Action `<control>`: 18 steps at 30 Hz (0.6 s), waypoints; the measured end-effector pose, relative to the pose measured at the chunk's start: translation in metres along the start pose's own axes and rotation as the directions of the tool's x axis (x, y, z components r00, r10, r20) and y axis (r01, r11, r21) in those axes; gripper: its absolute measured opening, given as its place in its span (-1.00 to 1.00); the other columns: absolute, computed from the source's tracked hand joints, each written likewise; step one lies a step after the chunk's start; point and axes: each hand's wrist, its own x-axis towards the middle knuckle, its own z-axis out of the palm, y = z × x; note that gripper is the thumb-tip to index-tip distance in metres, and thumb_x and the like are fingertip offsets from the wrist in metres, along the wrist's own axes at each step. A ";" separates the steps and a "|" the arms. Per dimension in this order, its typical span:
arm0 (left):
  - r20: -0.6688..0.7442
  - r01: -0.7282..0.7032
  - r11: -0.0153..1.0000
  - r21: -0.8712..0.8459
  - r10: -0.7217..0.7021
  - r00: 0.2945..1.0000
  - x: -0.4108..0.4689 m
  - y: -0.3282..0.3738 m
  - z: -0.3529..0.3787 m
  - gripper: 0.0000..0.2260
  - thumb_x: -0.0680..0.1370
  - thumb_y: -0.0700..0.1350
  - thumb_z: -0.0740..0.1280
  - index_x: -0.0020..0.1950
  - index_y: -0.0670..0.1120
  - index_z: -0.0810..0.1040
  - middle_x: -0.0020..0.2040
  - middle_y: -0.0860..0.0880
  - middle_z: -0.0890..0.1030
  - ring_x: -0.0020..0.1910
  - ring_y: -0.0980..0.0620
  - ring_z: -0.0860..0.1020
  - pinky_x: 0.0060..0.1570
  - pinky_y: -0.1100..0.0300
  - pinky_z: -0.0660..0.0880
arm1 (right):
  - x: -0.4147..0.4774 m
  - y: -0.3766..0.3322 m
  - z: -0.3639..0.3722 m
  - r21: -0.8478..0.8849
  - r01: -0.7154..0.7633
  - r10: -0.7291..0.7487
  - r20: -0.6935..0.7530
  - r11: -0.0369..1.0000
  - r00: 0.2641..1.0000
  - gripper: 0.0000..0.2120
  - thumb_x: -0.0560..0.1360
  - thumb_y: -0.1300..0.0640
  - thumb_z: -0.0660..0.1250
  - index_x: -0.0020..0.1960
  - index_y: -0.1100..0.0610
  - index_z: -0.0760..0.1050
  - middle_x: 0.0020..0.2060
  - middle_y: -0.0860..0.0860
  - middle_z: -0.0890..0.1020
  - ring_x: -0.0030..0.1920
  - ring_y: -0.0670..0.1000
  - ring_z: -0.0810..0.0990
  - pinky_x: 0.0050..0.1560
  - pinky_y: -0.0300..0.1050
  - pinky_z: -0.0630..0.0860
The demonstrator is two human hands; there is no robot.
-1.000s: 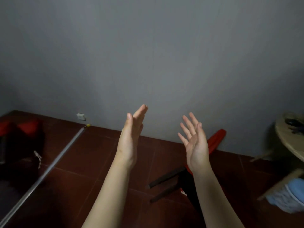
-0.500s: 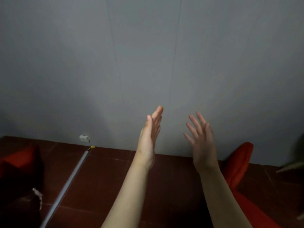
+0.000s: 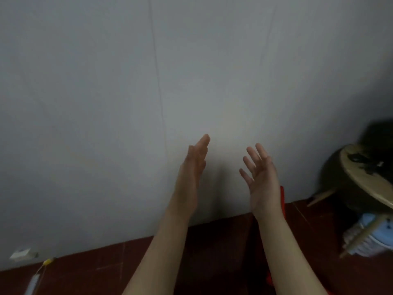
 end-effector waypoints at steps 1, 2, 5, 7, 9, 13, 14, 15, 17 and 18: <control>0.033 0.014 1.000 -0.014 -0.014 0.999 0.022 -0.009 0.000 -0.52 0.59 0.30 -0.02 0.44 0.19 0.36 0.42 0.27 0.37 0.43 0.26 0.28 0.48 0.04 0.12 | 0.014 0.004 -0.006 0.005 0.020 -0.020 -0.049 1.000 0.999 -0.57 0.65 -0.09 -0.03 0.45 -0.03 0.30 0.34 -0.08 0.47 0.34 -0.04 0.45 0.29 0.00 0.40; 0.058 0.028 0.999 -0.026 -0.027 0.998 0.039 -0.015 0.001 -0.52 0.59 0.28 -0.03 0.44 0.18 0.35 0.42 0.27 0.38 0.43 0.26 0.29 0.48 0.04 0.12 | 0.024 0.007 -0.009 0.003 0.037 -0.036 -0.086 0.999 0.996 -0.57 0.64 -0.10 -0.03 0.45 -0.03 0.31 0.34 -0.08 0.48 0.33 -0.04 0.45 0.27 -0.02 0.41; 0.170 0.111 0.991 -0.073 -0.097 0.981 0.092 -0.036 0.004 -0.50 0.59 0.27 -0.03 0.46 0.14 0.33 0.42 0.25 0.39 0.43 0.25 0.29 0.49 0.04 0.11 | 0.053 0.015 -0.015 -0.020 0.079 -0.082 -0.232 0.997 0.969 -0.51 0.60 -0.15 0.00 0.45 -0.01 0.32 0.34 -0.06 0.48 0.33 -0.04 0.45 0.25 -0.03 0.41; 0.276 0.146 0.987 -0.067 -0.123 0.953 0.127 -0.047 0.007 -0.51 0.58 0.28 -0.03 0.45 0.16 0.33 0.43 0.23 0.38 0.43 0.25 0.29 0.49 0.07 0.11 | 0.074 0.019 -0.014 -0.034 0.118 -0.123 -0.331 0.992 0.936 -0.50 0.58 -0.16 0.01 0.45 0.00 0.32 0.34 -0.04 0.48 0.33 -0.03 0.45 0.22 -0.05 0.41; 0.358 0.198 0.979 -0.056 -0.165 0.919 0.157 -0.057 0.010 -0.54 0.57 0.33 -0.01 0.39 0.20 0.34 0.43 0.23 0.37 0.41 0.27 0.30 0.49 0.09 0.11 | 0.091 0.024 -0.014 -0.048 0.139 -0.147 -0.404 0.989 0.903 -0.50 0.59 -0.15 0.01 0.46 0.01 0.31 0.34 -0.03 0.48 0.33 -0.03 0.45 0.21 -0.06 0.41; 0.449 0.299 0.953 -0.058 -0.242 0.860 0.205 -0.085 0.023 -0.51 0.47 0.31 -0.02 0.32 0.22 0.36 0.39 0.22 0.38 0.40 0.26 0.30 0.50 0.11 0.08 | 0.114 0.031 -0.018 -0.076 0.133 -0.153 -0.528 0.988 0.835 -0.45 0.54 -0.18 0.04 0.46 0.00 0.29 0.37 -0.04 0.45 0.34 -0.04 0.43 0.28 -0.04 0.37; 0.484 0.320 0.946 -0.055 -0.255 0.837 0.215 -0.095 0.030 -0.51 0.47 0.30 -0.02 0.33 0.21 0.37 0.40 0.21 0.38 0.41 0.25 0.30 0.50 0.13 0.09 | 0.119 0.032 -0.025 -0.070 0.134 -0.150 -0.567 0.989 0.810 -0.42 0.51 -0.19 0.06 0.47 0.01 0.29 0.37 -0.03 0.44 0.34 -0.04 0.43 0.31 -0.02 0.35; 0.511 0.332 0.942 -0.051 -0.261 0.819 0.222 -0.105 0.035 -0.52 0.48 0.30 -0.02 0.33 0.21 0.37 0.40 0.21 0.38 0.42 0.25 0.29 0.49 0.14 0.09 | 0.122 0.034 -0.032 -0.074 0.134 -0.151 -0.600 0.988 0.786 -0.42 0.51 -0.19 0.06 0.47 0.01 0.29 0.37 -0.02 0.44 0.35 -0.03 0.42 0.34 0.01 0.34; 0.554 0.361 0.932 -0.024 -0.288 0.781 0.236 -0.130 0.050 -0.55 0.51 0.31 -0.01 0.31 0.23 0.39 0.38 0.24 0.40 0.41 0.27 0.30 0.47 0.17 0.11 | 0.127 0.039 -0.053 -0.090 0.131 -0.157 -0.663 0.987 0.732 -0.49 0.57 -0.14 0.04 0.47 0.02 0.29 0.37 -0.02 0.44 0.35 -0.02 0.42 0.36 0.03 0.33; 0.572 0.374 0.928 -0.007 -0.303 0.762 0.242 -0.141 0.057 -0.58 0.53 0.32 0.01 0.30 0.25 0.40 0.36 0.27 0.41 0.40 0.29 0.31 0.45 0.19 0.13 | 0.129 0.042 -0.063 -0.097 0.128 -0.159 -0.687 0.987 0.709 -0.52 0.60 -0.12 0.02 0.47 0.01 0.29 0.37 -0.03 0.44 0.35 -0.02 0.42 0.36 0.03 0.34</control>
